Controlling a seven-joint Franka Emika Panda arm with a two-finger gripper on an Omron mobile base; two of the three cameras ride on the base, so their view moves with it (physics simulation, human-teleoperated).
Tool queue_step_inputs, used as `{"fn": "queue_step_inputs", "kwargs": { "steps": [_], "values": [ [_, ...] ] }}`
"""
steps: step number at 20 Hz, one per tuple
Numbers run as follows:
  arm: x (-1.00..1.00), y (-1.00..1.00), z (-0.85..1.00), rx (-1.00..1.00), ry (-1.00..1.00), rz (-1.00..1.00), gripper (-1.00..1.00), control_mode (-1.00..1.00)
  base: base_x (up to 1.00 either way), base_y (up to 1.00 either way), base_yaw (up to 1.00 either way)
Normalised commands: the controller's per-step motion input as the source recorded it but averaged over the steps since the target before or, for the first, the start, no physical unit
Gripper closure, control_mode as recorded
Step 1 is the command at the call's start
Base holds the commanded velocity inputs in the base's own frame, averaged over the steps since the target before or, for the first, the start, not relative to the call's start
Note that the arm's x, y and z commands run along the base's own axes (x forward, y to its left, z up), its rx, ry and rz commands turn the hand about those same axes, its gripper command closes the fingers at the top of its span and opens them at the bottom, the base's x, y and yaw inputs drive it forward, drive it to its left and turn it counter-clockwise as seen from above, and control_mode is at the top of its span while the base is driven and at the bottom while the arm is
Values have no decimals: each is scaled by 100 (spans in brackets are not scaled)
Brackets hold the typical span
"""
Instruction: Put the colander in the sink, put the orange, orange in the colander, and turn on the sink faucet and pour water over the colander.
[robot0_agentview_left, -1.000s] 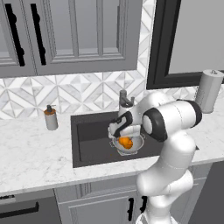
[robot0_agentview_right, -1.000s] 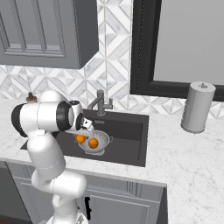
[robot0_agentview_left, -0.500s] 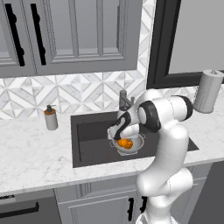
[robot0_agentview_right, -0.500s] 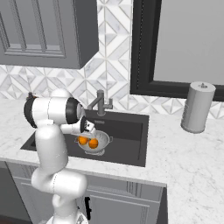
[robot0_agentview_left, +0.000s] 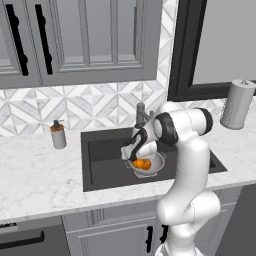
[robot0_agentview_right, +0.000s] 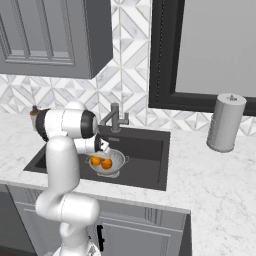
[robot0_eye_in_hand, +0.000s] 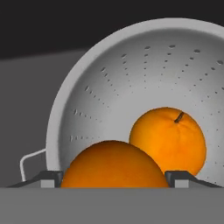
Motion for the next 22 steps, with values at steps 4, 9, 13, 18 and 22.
{"fn": "queue_step_inputs", "kwargs": {
  "steps": [4, 9, 13, 18, 22],
  "values": [
    [20, 0, -17, 0, 0, -3, 100, -100, 0, 0, 0],
    [11, 0, -4, 0, 0, -1, -100, -100, 0, 0, 0],
    [0, 0, 0, 0, 0, 0, -100, -100, 0, 0, 0],
    [0, 0, 0, 0, 0, 0, -100, -100, 0, 0, 0],
    [-8, 0, 0, 0, 0, 0, -100, -100, 0, 0, 0]
  ]
}}
